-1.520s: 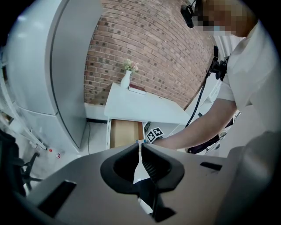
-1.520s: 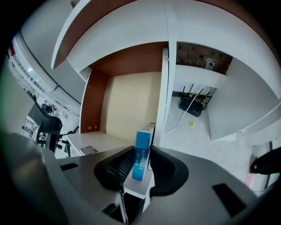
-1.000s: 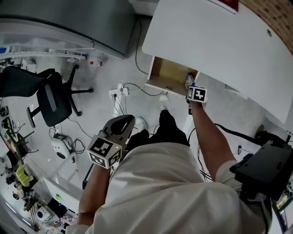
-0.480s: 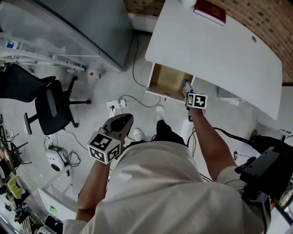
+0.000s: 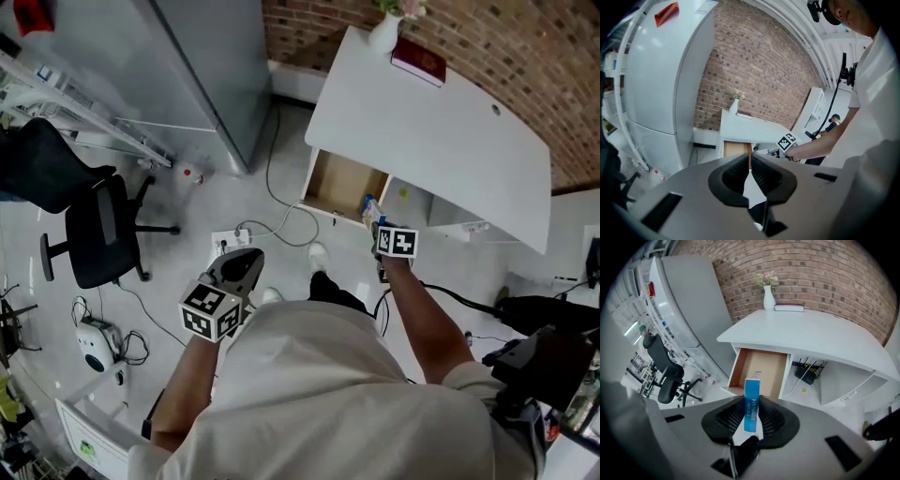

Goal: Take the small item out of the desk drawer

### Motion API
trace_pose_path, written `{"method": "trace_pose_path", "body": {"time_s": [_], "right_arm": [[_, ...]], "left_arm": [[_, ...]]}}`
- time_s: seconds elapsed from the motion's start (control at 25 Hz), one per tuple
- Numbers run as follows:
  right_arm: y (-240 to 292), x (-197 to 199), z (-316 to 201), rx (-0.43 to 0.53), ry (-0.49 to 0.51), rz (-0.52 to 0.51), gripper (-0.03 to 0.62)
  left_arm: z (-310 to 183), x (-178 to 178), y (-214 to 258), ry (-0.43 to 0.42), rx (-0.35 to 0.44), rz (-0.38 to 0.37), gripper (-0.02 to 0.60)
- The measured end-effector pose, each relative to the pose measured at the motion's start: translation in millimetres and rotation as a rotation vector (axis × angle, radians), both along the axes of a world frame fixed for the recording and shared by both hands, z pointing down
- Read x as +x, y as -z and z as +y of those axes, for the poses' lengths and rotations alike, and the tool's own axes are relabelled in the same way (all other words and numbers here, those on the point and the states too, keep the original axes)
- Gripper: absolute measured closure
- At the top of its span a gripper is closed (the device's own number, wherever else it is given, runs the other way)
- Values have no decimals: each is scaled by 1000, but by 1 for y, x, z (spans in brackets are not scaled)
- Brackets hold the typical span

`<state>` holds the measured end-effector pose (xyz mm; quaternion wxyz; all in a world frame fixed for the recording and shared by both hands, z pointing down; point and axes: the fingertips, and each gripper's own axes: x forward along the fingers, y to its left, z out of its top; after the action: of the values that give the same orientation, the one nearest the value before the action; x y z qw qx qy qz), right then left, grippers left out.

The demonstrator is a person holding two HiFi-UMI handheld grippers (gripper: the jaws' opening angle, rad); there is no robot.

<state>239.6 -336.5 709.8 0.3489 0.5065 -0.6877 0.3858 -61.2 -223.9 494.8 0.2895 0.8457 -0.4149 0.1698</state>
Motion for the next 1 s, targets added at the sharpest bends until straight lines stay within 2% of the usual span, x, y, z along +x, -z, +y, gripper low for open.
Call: {"method": "trace_pose_path", "body": {"time_s": [0.48, 0.76, 1.0], "right_arm": [[77, -60, 128, 66, 28, -58, 482], [102, -100, 208, 70, 52, -99, 482], [118, -122, 260, 57, 109, -118, 482]], "left_arm": [[77, -49, 4, -46, 39, 40, 552], [124, -63, -2, -85, 35, 63, 552], [149, -68, -1, -78, 29, 73, 552]]}}
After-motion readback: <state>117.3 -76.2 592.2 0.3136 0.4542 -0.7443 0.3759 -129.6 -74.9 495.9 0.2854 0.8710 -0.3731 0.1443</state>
